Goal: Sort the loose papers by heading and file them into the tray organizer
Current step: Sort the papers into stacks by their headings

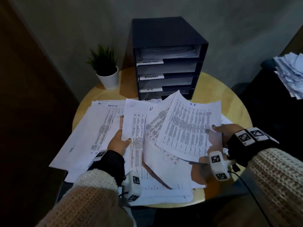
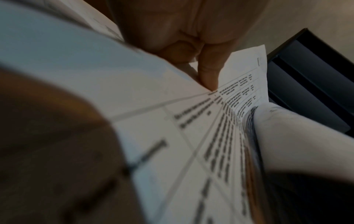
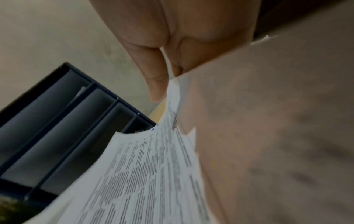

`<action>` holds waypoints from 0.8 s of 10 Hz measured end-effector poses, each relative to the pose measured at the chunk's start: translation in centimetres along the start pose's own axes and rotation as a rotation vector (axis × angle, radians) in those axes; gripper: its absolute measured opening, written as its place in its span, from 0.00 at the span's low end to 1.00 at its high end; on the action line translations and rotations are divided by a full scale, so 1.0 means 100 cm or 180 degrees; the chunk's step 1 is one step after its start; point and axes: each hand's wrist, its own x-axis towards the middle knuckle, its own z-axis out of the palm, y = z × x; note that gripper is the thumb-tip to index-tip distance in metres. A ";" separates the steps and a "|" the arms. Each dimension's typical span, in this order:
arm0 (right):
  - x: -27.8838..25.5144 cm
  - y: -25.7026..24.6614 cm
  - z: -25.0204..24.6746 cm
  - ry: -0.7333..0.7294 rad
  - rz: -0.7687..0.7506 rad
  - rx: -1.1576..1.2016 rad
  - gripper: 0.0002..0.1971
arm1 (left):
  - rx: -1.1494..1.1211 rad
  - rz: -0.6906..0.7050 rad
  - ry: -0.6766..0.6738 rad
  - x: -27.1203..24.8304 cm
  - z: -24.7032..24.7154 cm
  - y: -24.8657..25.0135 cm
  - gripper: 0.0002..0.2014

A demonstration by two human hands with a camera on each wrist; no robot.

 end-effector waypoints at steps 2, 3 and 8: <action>-0.007 0.013 0.031 0.0196 0.0262 -0.0440 0.22 | -0.0016 0.0060 -0.0038 -0.004 0.001 0.002 0.20; -0.016 0.015 0.037 0.0161 0.0379 -0.0687 0.21 | -0.0031 0.0101 -0.0069 -0.005 0.001 0.003 0.20; -0.027 0.006 0.031 0.0262 -0.0508 -0.1667 0.16 | 0.0067 -0.0080 0.0002 -0.010 -0.001 0.010 0.19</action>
